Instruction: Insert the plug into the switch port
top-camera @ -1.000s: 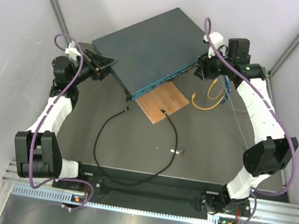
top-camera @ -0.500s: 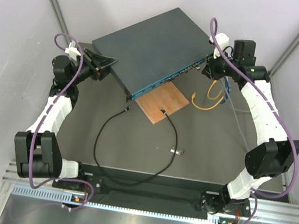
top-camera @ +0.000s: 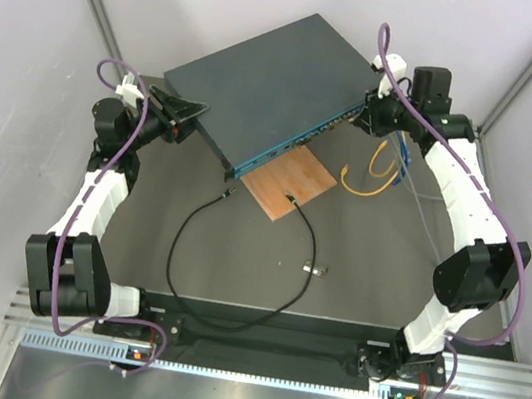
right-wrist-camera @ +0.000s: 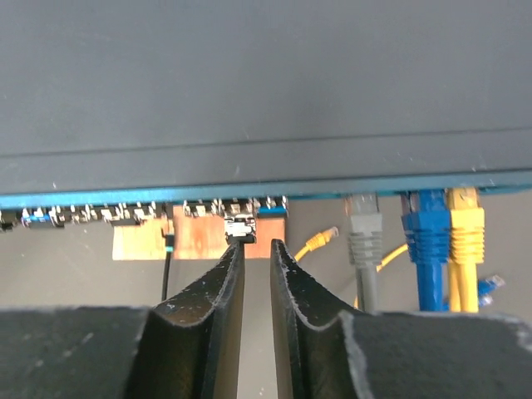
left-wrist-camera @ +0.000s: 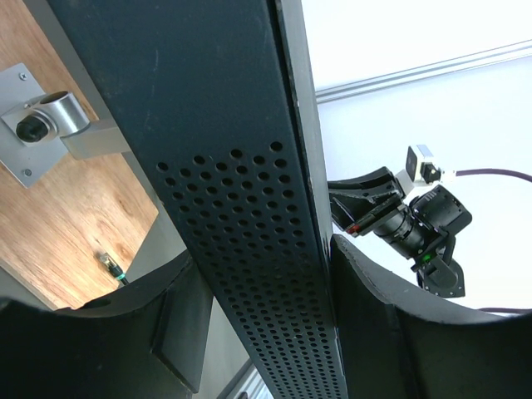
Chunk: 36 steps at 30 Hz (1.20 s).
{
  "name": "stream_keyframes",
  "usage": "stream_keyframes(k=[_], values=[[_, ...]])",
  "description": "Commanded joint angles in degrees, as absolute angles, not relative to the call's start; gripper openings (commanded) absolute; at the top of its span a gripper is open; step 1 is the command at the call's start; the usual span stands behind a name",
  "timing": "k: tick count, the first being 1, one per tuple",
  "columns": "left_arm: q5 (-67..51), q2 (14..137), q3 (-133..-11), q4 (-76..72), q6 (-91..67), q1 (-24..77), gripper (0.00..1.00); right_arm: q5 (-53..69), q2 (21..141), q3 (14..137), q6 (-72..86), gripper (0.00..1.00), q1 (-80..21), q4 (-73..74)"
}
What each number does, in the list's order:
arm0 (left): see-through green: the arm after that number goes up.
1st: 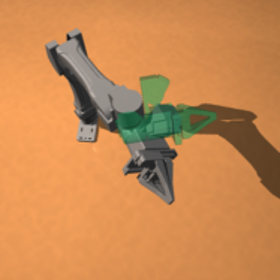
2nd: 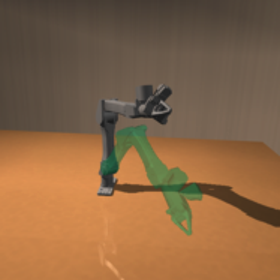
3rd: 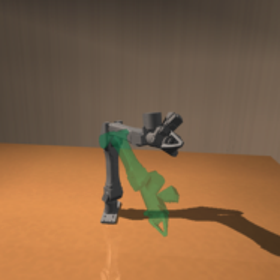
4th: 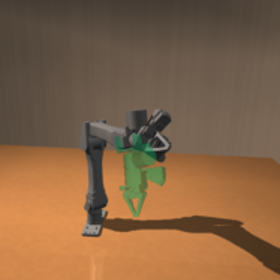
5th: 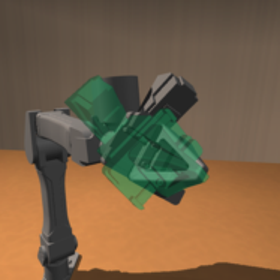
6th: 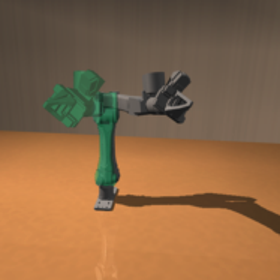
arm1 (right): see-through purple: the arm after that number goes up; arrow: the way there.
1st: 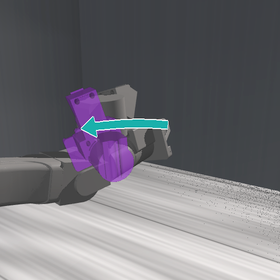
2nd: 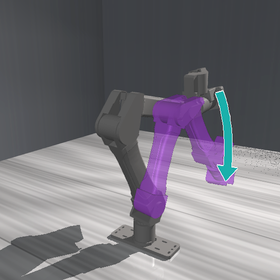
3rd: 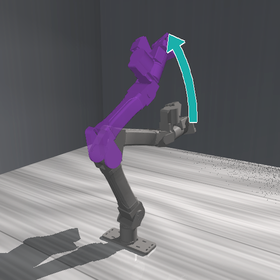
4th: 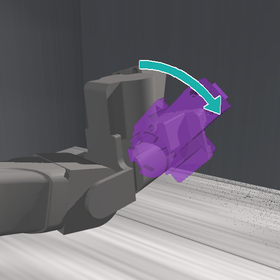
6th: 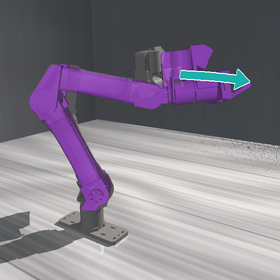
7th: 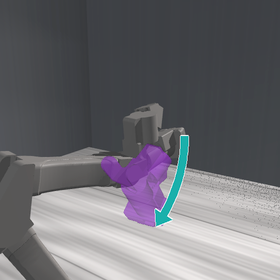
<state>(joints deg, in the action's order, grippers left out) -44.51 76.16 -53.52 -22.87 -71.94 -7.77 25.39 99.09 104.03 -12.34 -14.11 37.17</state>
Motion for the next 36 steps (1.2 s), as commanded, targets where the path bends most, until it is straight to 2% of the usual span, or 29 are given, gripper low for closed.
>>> stream_keyframes(k=[1, 11, 23, 36], values=[[-43.6, 77.0, -56.1, -26.4, -65.2, -7.0, 0.00, 26.6, 100.2, 105.9, -10.4, 0.17, -14.9, 32.3], [-43.5, 77.7, -55.9, -26.7, -65.7, -6.9, 0.00, 27.0, 97.4, 97.3, -6.3, 0.14, -15.3, 19.7], [-43.3, 78.4, -55.6, -27.4, -66.6, -7.6, 0.00, 28.5, 91.0, 78.1, -0.6, 0.11, -16.0, -7.0], [-43.7, 79.2, -55.4, -27.4, -66.6, -7.6, 0.00, 28.7, 93.6, 76.1, 4.1, 0.10, -18.9, -16.8]])
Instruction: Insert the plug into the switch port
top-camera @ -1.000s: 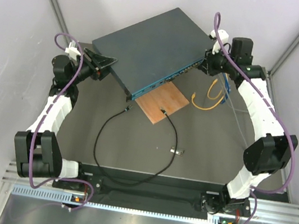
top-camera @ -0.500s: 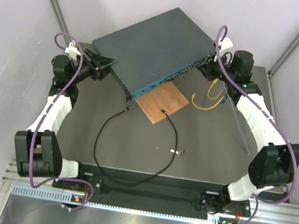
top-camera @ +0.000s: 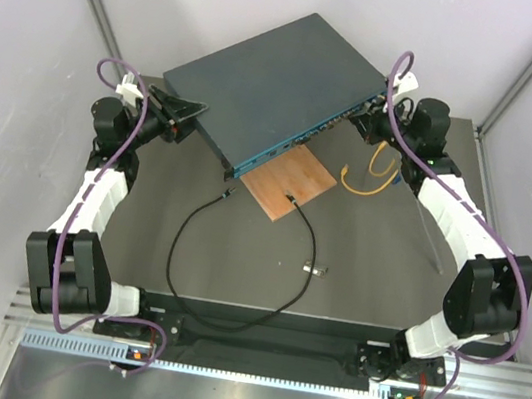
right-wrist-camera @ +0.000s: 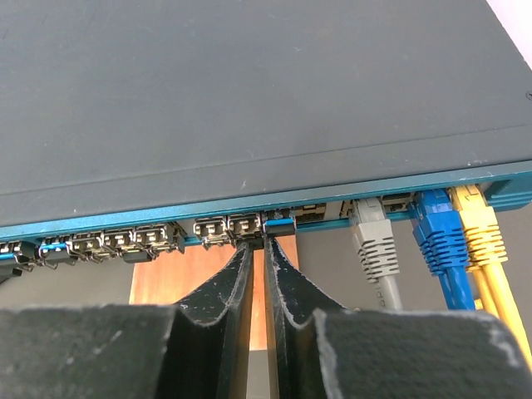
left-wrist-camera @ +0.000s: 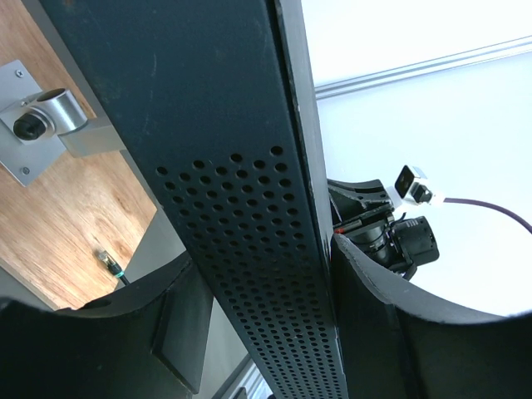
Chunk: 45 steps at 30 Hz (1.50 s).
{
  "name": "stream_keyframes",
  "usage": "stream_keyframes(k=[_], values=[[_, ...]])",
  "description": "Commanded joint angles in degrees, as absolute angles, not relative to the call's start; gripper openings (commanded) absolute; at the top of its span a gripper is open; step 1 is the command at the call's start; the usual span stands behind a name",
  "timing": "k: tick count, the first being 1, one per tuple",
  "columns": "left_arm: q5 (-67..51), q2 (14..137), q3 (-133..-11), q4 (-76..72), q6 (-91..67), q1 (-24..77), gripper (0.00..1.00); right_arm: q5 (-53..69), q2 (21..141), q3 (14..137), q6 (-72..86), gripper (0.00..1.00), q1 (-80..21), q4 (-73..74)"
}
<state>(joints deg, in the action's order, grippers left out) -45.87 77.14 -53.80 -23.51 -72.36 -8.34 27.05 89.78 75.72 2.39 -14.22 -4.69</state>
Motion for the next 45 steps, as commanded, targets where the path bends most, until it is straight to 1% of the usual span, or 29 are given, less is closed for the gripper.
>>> stream_keyframes(k=[1, 3, 8, 11, 12, 14, 15, 18, 22, 23, 25, 26, 27, 29, 30, 32, 33, 34, 36, 38, 40, 45], values=[[-43.9, 79.1, -55.4, -27.4, -66.5, -7.5, 0.00, 28.9, 94.0, 76.2, 4.6, 0.10, -18.9, -16.6], [-43.9, 79.0, -55.6, -27.0, -65.9, -7.5, 0.00, 29.2, 93.8, 76.5, 4.2, 0.11, -19.0, -14.5], [-44.2, 78.7, -57.7, -25.5, -64.7, -7.6, 0.00, 31.6, 89.1, 76.0, -2.4, 0.22, -18.4, -4.5], [-44.2, 78.6, -58.4, -25.3, -64.5, -7.7, 0.01, 34.2, 85.3, 74.7, -5.8, 0.40, -16.4, 3.0], [-44.0, 78.7, -58.6, -25.4, -64.4, -7.7, 0.02, 34.6, 83.4, 74.6, -7.8, 0.50, -16.0, 4.8], [-43.9, 78.5, -59.1, -25.4, -64.4, -7.7, 0.04, 35.1, 81.7, 74.4, -9.7, 0.55, -15.1, 10.5], [-43.9, 78.5, -59.1, -25.3, -64.4, -7.8, 0.04, 35.7, 79.6, 74.4, -11.5, 0.60, -14.8, 12.7], [-43.9, 78.2, -59.8, -24.9, -64.0, -7.7, 0.07, 36.9, 75.7, 73.7, -15.1, 0.66, -13.7, 19.9], [-44.0, 77.8, -60.2, -23.5, -63.0, -7.8, 0.14, 39.2, 72.6, 71.0, -22.7, 0.66, -13.6, 30.0], [-44.0, 77.6, -60.2, -23.3, -62.9, -7.8, 0.18, 39.7, 72.3, 70.5, -24.6, 0.66, -13.6, 32.3], [-44.2, 77.3, -60.5, -23.0, -62.6, -7.8, 0.22, 40.9, 71.4, 68.4, -29.9, 0.62, -13.7, 38.2], [-44.2, 77.2, -60.6, -22.4, -62.5, -7.8, 0.27, 40.9, 71.0, 67.5, -31.6, 0.61, -13.7, 39.5], [-44.4, 76.9, -60.7, -22.2, -62.1, -7.7, 0.30, 40.7, 70.1, 66.4, -34.7, 0.58, -13.9, 41.6], [-44.4, 76.7, -61.3, -21.6, -61.8, -7.8, 0.36, 38.3, 69.2, 62.2, -36.3, 0.54, -14.9, 41.7], [-44.6, 76.6, -61.4, -21.4, -61.6, -7.8, 0.41, 37.8, 68.4, 60.7, -37.6, 0.52, -15.5, 41.7], [-44.5, 76.4, -61.6, -21.0, -61.4, -7.8, 0.49, 34.6, 67.9, 56.6, -38.5, 0.52, -18.0, 41.0], [-44.6, 76.2, -61.6, -20.9, -61.4, -7.7, 0.56, 32.8, 68.0, 55.2, -39.5, 0.51, -19.2, 40.4], [-44.5, 76.1, -61.5, -20.8, -61.3, -7.8, 0.60, 28.6, 68.1, 52.5, -40.1, 0.52, -20.6, 38.9], [-44.5, 75.9, -61.5, -20.7, -61.2, -7.8, 0.65, 24.2, 68.7, 49.8, -40.9, 0.51, -25.1, 36.8], [-44.4, 75.7, -61.4, -20.5, -61.0, -7.8, 0.73, 19.9, 69.8, 47.0, -41.0, 0.51, -28.5, 34.8], [-44.4, 75.5, -61.6, -20.0, -61.0, -7.9, 0.78, 16.7, 72.2, 45.2, -41.0, 0.51, -30.6, 33.7], [-44.5, 75.2, -62.0, -19.5, -60.7, -8.0, 0.80, 12.8, 76.1, 42.6, -39.1, 0.51, -35.2, 28.6]])
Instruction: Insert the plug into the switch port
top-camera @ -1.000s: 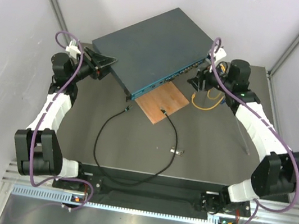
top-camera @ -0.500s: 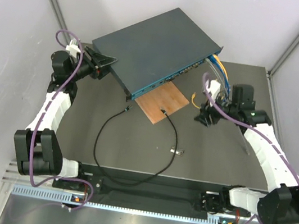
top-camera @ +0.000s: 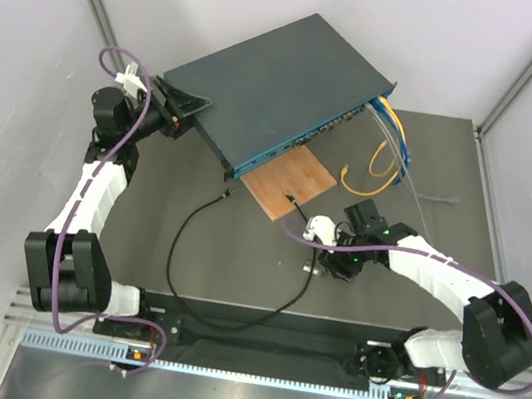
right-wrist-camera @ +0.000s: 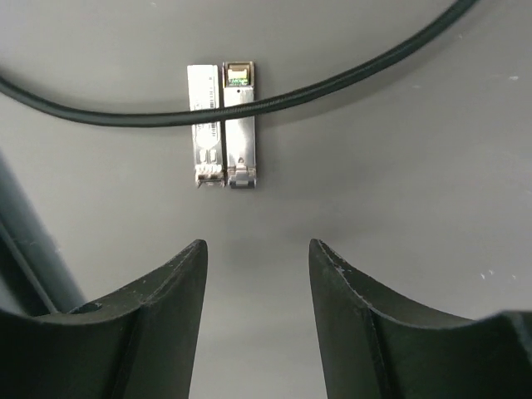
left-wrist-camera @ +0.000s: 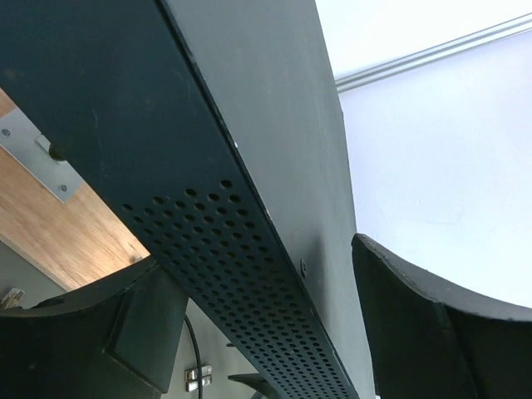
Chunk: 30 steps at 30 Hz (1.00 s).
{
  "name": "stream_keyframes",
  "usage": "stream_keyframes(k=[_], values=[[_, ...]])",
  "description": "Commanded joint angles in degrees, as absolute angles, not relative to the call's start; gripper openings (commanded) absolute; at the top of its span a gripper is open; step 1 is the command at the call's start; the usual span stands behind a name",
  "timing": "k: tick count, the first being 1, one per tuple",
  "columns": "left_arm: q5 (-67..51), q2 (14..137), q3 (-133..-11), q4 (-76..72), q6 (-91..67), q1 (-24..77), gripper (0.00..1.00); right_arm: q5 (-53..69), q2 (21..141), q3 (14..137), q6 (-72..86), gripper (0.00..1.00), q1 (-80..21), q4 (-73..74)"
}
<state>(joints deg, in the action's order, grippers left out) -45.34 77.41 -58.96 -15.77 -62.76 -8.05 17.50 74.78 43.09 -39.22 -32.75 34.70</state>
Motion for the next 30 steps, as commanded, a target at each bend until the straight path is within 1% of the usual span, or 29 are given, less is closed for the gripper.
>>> stream_keyframes(k=[1, 9, 17, 19, 20, 21, 23, 24, 26, 27, 28, 30], values=[[-44.5, 75.1, -62.0, -19.3, -60.7, -8.0, 0.80, 12.0, 76.5, 42.3, -38.8, 0.51, -35.7, 27.9], [-44.2, 75.1, -61.7, -19.3, -60.7, -8.1, 0.82, 11.2, 80.7, 41.3, -35.4, 0.53, -39.1, 23.6], [-44.1, 75.2, -61.3, -19.5, -61.0, -8.3, 0.82, 12.2, 84.2, 43.1, -34.4, 0.53, -41.2, 22.4], [-44.1, 75.1, -61.2, -19.5, -60.9, -8.3, 0.83, 11.8, 84.6, 43.2, -33.9, 0.51, -41.8, 22.1], [-44.1, 75.1, -61.2, -19.5, -61.0, -8.3, 0.82, 11.6, 84.7, 43.2, -34.0, 0.49, -42.2, 21.9], [-44.0, 75.3, -61.2, -19.5, -61.0, -8.3, 0.82, 11.6, 85.1, 43.2, -34.0, 0.39, -42.2, 21.9], [-44.1, 75.2, -61.2, -19.5, -61.0, -8.4, 0.82, 11.1, 85.3, 43.2, -34.3, 0.29, -42.2, 21.9], [-44.2, 75.3, -61.3, -19.5, -61.0, -8.6, 0.82, 10.6, 85.3, 43.0, -34.5, 0.21, -42.2, 22.2], [-44.3, 75.4, -61.4, -19.5, -61.0, -8.7, 0.83, 10.5, 85.3, 42.7, -35.4, 0.16, -42.0, 22.8], [-44.4, 75.6, -61.5, -19.6, -61.3, -8.8, 0.83, 10.5, 84.7, 42.5, -35.7, 0.11, -42.1, 23.6], [-44.6, 75.7, -61.5, -19.9, -61.8, -8.9, 0.84, 10.5, 84.4, 42.5, -36.0, 0.10, -41.8, 24.2], [-45.1, 75.8, -61.5, -21.8, -63.1, -9.2, 0.89, 10.7, 83.6, 42.5, -37.1, 0.06, -41.6, 25.1]])
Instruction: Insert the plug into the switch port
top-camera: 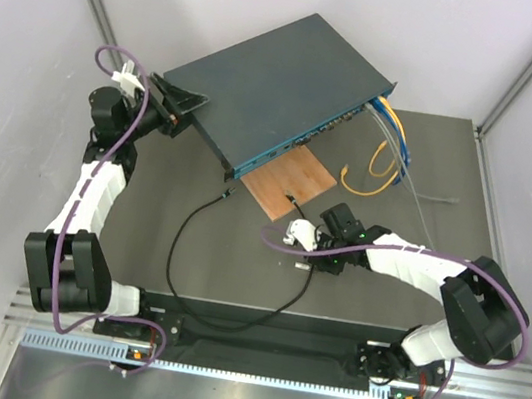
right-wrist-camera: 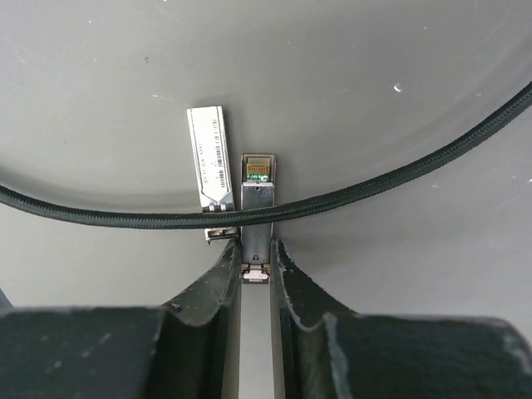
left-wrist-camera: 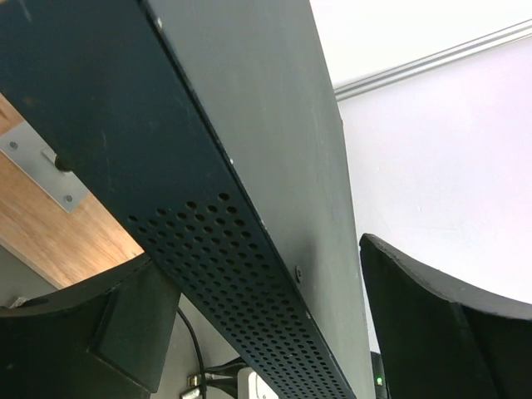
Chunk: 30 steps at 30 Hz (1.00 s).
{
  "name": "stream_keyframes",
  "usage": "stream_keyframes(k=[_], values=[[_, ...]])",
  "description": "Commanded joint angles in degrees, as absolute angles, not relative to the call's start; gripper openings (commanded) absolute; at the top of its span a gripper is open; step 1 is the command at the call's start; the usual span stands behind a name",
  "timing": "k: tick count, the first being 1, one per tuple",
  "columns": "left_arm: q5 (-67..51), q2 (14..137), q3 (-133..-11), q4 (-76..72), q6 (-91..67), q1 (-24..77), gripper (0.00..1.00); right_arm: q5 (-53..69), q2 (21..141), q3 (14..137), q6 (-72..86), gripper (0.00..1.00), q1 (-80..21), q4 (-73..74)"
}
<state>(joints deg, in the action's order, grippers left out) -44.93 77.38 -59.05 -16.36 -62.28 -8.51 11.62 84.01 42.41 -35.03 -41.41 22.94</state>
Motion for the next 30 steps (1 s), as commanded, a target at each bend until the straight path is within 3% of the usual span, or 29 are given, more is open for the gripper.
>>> stream_keyframes(k=[1, 3, 11, 21, 24, 26, 30], values=[[-45.3, 75.8, -61.6, -22.1, -63.3, -9.3, 0.89, 10.8, 83.4, 42.4, -37.4, 0.04, -41.4, 26.5], [-45.5, 75.7, -62.0, -22.6, -63.6, -9.6, 0.90, 11.0, 82.4, 42.4, -38.7, 0.00, -40.5, 27.7], [-43.0, 72.5, -62.8, -19.9, -63.3, -12.6, 0.93, 12.0, 77.2, 44.6, -42.4, 0.00, -34.2, 34.6], [-24.5, 65.0, -69.4, -1.1, -46.3, -16.3, 0.97, 12.3, 71.9, 53.1, -46.1, 0.00, -23.2, 40.8], [-27.5, 65.0, -71.5, -3.1, -45.7, -16.2, 0.95, 15.6, 70.8, 59.5, -45.5, 0.00, -20.5, 42.7], [-35.7, 66.8, -73.5, -6.1, -49.0, -15.9, 0.92, 17.4, 69.5, 62.6, -44.2, 0.00, -19.7, 43.9], [-45.9, 71.1, -78.7, -10.0, -52.3, -6.0, 0.89, 22.7, 67.6, 70.3, -41.3, 0.00, -19.5, 43.9]])
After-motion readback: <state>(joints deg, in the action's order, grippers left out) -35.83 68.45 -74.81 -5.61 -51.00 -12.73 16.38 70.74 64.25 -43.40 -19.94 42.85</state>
